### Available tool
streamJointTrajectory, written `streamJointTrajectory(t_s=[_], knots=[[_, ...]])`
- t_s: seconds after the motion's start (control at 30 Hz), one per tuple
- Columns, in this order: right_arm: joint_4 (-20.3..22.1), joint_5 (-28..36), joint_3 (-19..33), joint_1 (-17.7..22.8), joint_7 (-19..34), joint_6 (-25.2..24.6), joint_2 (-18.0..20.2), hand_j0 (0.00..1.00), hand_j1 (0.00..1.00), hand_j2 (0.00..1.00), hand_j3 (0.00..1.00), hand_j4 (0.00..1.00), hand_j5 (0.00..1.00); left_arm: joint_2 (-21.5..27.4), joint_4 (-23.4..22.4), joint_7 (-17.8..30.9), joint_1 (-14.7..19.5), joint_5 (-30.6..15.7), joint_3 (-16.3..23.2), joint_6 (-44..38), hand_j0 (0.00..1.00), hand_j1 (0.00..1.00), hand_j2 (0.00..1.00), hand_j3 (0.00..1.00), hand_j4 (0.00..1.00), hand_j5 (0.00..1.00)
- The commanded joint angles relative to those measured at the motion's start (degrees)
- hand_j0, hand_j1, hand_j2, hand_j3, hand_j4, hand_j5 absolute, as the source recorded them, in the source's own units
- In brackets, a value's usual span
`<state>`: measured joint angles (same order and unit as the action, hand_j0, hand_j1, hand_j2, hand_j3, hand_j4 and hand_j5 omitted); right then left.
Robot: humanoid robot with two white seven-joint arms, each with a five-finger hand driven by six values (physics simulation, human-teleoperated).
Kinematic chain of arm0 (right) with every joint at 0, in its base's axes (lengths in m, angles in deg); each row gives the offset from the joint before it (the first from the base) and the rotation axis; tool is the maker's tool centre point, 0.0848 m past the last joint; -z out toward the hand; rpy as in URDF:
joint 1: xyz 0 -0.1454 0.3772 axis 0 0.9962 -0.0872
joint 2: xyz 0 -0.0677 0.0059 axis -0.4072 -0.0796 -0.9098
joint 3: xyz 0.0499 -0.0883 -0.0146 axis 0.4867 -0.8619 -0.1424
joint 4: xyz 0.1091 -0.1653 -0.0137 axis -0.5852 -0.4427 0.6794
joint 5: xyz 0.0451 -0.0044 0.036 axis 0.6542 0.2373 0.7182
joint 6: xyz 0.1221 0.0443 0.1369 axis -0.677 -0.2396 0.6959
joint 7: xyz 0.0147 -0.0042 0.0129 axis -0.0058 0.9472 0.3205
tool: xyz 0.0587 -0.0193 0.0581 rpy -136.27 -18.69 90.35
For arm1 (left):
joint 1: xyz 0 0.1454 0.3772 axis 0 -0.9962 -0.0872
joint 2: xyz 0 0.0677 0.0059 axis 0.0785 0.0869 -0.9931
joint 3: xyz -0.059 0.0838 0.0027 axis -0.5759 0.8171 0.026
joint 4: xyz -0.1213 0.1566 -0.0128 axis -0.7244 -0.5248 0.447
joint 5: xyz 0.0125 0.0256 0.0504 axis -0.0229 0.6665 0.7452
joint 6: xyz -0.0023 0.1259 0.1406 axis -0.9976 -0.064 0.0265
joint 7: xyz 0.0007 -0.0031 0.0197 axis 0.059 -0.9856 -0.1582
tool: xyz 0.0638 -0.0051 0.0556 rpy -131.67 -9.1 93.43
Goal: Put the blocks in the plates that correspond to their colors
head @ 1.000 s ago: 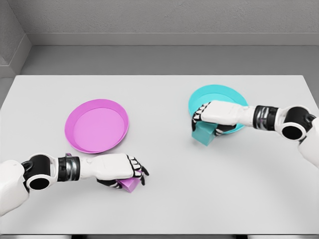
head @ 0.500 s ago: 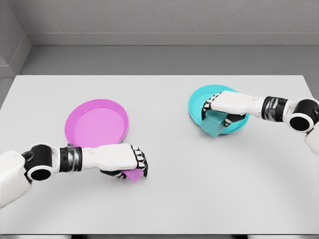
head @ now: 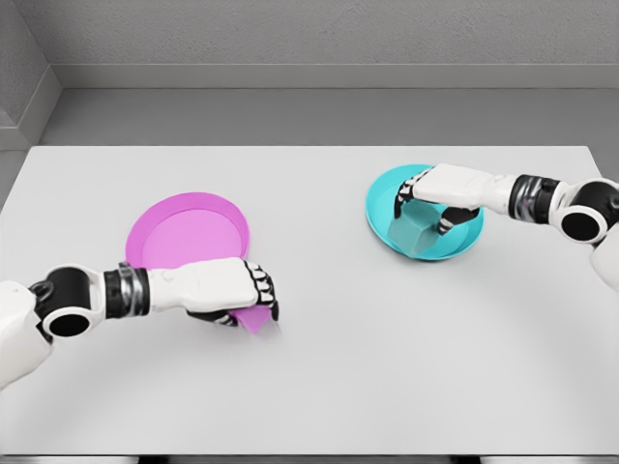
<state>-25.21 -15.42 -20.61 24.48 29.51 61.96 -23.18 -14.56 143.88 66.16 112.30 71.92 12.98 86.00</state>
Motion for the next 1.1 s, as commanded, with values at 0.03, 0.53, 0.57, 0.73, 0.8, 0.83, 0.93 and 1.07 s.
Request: streamJointTrajectory(t_s=[0.03,0.53,0.57,0.73,0.8,0.83,0.93,1.07], knots=[[-1.55,0.39,0.08,-0.18,-0.04,-0.14,-0.78,0.54,0.54,0.54,0.54,0.54,0.54,0.28,-1.23,-0.03,0.35,-0.38,-1.19,-0.09,0.60,0.60,0.60,0.60,0.60,0.60],[-6.83,0.48,2.19,-1.76,-0.65,-0.14,-2.89,0.99,0.99,0.99,0.99,0.99,0.99,0.02,-9.32,-0.03,4.31,-0.38,-3.56,-0.09,0.60,0.60,0.60,0.60,0.60,0.60],[-6.92,0.48,2.27,-1.84,-0.65,-0.14,-2.89,0.99,0.99,0.99,0.99,0.99,0.99,-0.07,-9.41,-0.03,4.48,-0.46,-3.56,-0.09,0.61,0.61,0.61,0.61,0.61,0.61],[-7.27,0.48,3.85,-1.76,-0.65,-0.14,-2.89,0.99,0.99,0.99,0.99,0.99,0.99,-0.07,-11.87,-0.12,5.62,-0.46,-3.65,-0.09,0.61,0.61,0.61,0.61,0.61,0.61],[-7.62,0.48,4.29,-1.67,-0.65,-0.14,-2.89,0.99,0.99,0.99,0.99,0.99,0.99,-0.07,-12.22,-0.12,5.71,-0.64,-4.09,-0.09,0.61,0.61,0.61,0.61,0.61,0.61],[-7.53,0.57,4.47,-1.58,-0.65,-0.14,-2.80,0.99,0.99,0.99,0.99,0.99,0.99,-0.07,-12.75,-0.12,5.98,-0.64,-4.18,-0.09,0.61,0.61,0.61,0.61,0.61,0.61],[-7.09,0.66,8.86,-0.70,-0.48,-0.14,-2.01,0.99,0.99,0.99,0.99,0.99,0.99,-0.25,-14.24,-0.12,6.77,-0.64,-4.97,-0.09,0.62,0.62,0.62,0.62,0.62,0.62],[-7.09,0.83,14.92,1.05,-0.48,-0.14,0.09,0.99,0.99,0.99,0.99,0.99,0.99,-0.42,-15.12,-0.12,7.38,-0.64,-5.23,-0.09,0.63,0.63,0.63,0.63,0.63,0.63]])
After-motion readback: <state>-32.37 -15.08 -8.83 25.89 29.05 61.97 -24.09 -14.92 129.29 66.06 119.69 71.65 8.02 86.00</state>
